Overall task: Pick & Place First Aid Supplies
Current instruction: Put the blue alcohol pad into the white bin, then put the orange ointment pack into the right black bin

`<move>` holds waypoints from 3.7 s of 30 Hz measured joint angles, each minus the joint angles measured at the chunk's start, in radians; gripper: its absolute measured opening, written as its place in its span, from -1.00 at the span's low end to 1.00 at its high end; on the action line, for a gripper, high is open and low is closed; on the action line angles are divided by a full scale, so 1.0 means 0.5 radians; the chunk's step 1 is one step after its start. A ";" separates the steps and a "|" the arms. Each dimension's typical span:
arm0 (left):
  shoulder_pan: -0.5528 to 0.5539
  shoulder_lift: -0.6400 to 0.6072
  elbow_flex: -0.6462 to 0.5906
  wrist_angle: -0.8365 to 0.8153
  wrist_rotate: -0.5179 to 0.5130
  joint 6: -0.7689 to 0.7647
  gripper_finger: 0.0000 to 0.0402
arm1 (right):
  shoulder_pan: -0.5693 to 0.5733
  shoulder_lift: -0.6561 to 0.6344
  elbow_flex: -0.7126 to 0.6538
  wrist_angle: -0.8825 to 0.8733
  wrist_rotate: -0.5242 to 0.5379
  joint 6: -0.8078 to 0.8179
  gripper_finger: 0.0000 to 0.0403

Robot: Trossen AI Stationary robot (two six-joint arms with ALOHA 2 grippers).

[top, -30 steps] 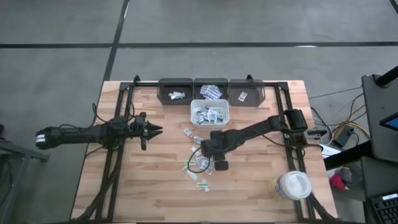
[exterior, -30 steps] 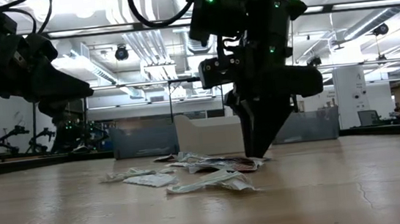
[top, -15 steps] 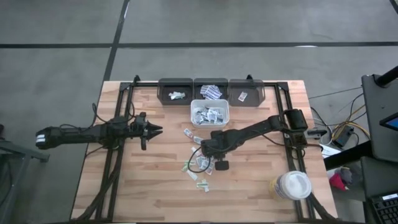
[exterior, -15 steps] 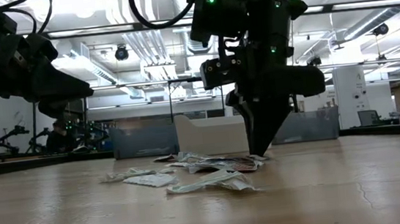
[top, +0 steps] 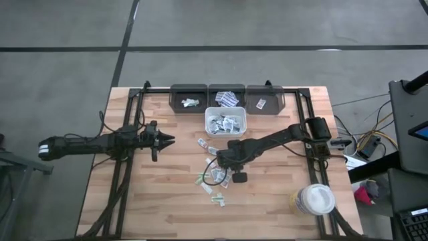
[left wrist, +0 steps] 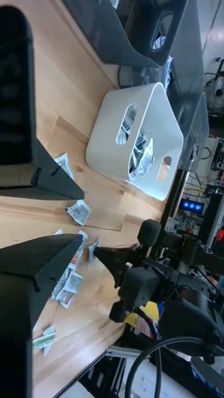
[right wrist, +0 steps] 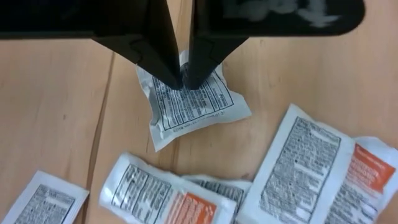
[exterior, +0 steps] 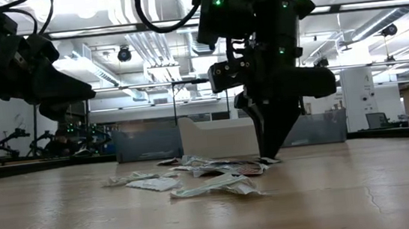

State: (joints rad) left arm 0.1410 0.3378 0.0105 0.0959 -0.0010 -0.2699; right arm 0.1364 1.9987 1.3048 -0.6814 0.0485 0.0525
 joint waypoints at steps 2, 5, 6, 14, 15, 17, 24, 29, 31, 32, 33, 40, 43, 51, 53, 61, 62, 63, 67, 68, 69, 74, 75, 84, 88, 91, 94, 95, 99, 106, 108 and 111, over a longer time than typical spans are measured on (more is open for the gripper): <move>0.000 0.000 -0.001 -0.001 0.000 0.001 -0.53 | 0.000 0.000 0.000 -0.012 -0.001 0.000 -0.82; 0.000 0.000 -0.001 0.000 0.001 0.001 -0.53 | 0.000 -0.006 0.000 -0.014 -0.001 0.000 -0.77; 0.000 0.000 -0.001 -0.001 0.000 0.001 -0.53 | 0.000 -0.014 -0.001 -0.020 -0.001 0.000 -0.74; -0.001 -0.001 0.000 -0.001 0.000 0.014 -0.53 | 0.000 -0.041 -0.004 -0.036 0.006 -0.007 -0.48; 0.000 -0.001 0.000 -0.001 0.000 0.014 -0.53 | 0.000 -0.035 -0.004 -0.036 0.006 -0.008 -0.45; -0.001 -0.001 0.000 -0.001 0.000 0.015 -0.53 | 0.000 -0.022 -0.004 -0.034 0.007 -0.008 -0.40; 0.000 -0.001 -0.001 -0.001 0.000 0.015 -0.53 | 0.001 0.051 0.006 -0.028 0.009 -0.001 -0.37; -0.001 -0.001 0.000 -0.001 0.000 0.013 -0.53 | 0.003 0.107 0.009 -0.046 0.007 0.051 -0.61; 0.000 -0.001 0.000 -0.001 0.000 0.012 -0.53 | 0.004 0.113 0.009 -0.048 0.009 0.052 -0.74; 0.000 -0.001 0.000 -0.001 0.000 0.012 -0.53 | 0.004 0.113 0.009 -0.048 0.011 0.052 -0.80; 0.000 -0.001 -0.001 -0.001 0.000 0.012 -0.53 | 0.003 0.106 0.009 -0.051 0.014 0.053 -0.86; 0.000 -0.001 -0.001 -0.001 0.000 0.011 -0.53 | -0.003 0.049 0.031 -0.140 0.015 0.042 -0.96; 0.000 -0.001 0.000 -0.001 0.000 0.011 -0.53 | -0.004 0.017 0.114 -0.423 -0.021 -0.042 -0.96; 0.000 -0.001 0.000 -0.001 0.000 0.011 -0.53 | -0.049 -0.347 0.304 -0.547 -0.304 -0.367 -0.96; 0.000 -0.002 -0.001 -0.001 0.000 0.012 -0.53 | -0.090 -0.444 0.304 -0.396 -0.200 -0.338 -0.96; 0.000 0.001 -0.001 0.000 0.000 0.011 -0.53 | -0.280 -0.656 0.288 0.282 0.652 -0.197 -0.96; 0.000 0.001 -0.001 0.000 0.000 0.010 -0.53 | -0.311 -0.665 0.289 0.292 0.752 -0.185 -0.96; -0.001 0.001 -0.001 0.000 0.000 0.008 -0.53 | -0.343 -0.670 0.290 0.270 0.805 -0.181 -0.96; 0.000 0.001 0.000 0.000 0.000 -0.009 -0.53 | -0.474 -0.612 0.295 0.131 0.759 -0.099 -0.96; 0.000 0.000 0.000 0.000 0.000 -0.009 -0.53 | -0.502 -0.586 0.295 0.088 0.716 -0.060 -0.96; 0.000 0.000 -0.001 0.001 0.000 -0.009 -0.53 | -0.527 -0.557 0.295 0.033 0.673 -0.027 -0.96; 0.000 0.001 0.000 0.002 -0.001 -0.008 -0.53 | -0.629 -0.388 0.295 -0.169 0.573 0.049 -0.96; -0.001 0.001 -0.001 0.001 -0.001 -0.008 -0.53 | -0.644 -0.350 0.294 -0.184 0.571 0.046 -0.96; 0.000 0.000 0.000 0.002 -0.001 -0.035 -0.53 | -0.774 -0.206 0.294 -0.204 0.326 -0.087 -0.96; 0.000 0.000 0.000 0.002 -0.001 -0.036 -0.53 | -0.822 -0.206 0.294 -0.202 0.214 -0.119 -0.95; 0.000 0.000 0.000 0.002 0.000 -0.036 -0.53 | -0.850 -0.206 0.294 -0.202 0.199 -0.160 -0.88; -0.001 0.000 0.000 0.002 -0.001 -0.036 -0.53 | -0.875 -0.206 0.294 -0.202 0.173 -0.164 -0.74; -0.001 0.000 0.000 0.002 -0.001 -0.036 -0.53 | -0.882 -0.206 0.294 -0.202 0.165 -0.164 -0.68; 0.000 0.000 0.000 0.001 -0.001 -0.038 -0.53 | -0.904 -0.212 0.295 -0.202 0.163 -0.151 -0.45; 0.000 0.000 0.000 0.001 0.000 -0.042 -0.53 | -0.882 -0.254 0.415 -0.371 -0.047 0.023 -0.18; 0.000 0.000 0.000 0.001 0.000 -0.042 -0.53 | -0.859 -0.272 0.455 -0.382 -0.267 0.114 -0.14; -0.001 0.000 0.000 0.001 0.000 -0.041 -0.53 | -0.803 -0.290 0.498 -0.382 -0.590 0.197 -0.11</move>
State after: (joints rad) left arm 0.1406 0.3378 0.0105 0.0963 -0.0010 -0.2902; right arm -0.2651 1.8535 1.5540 -0.8725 -0.2467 0.1508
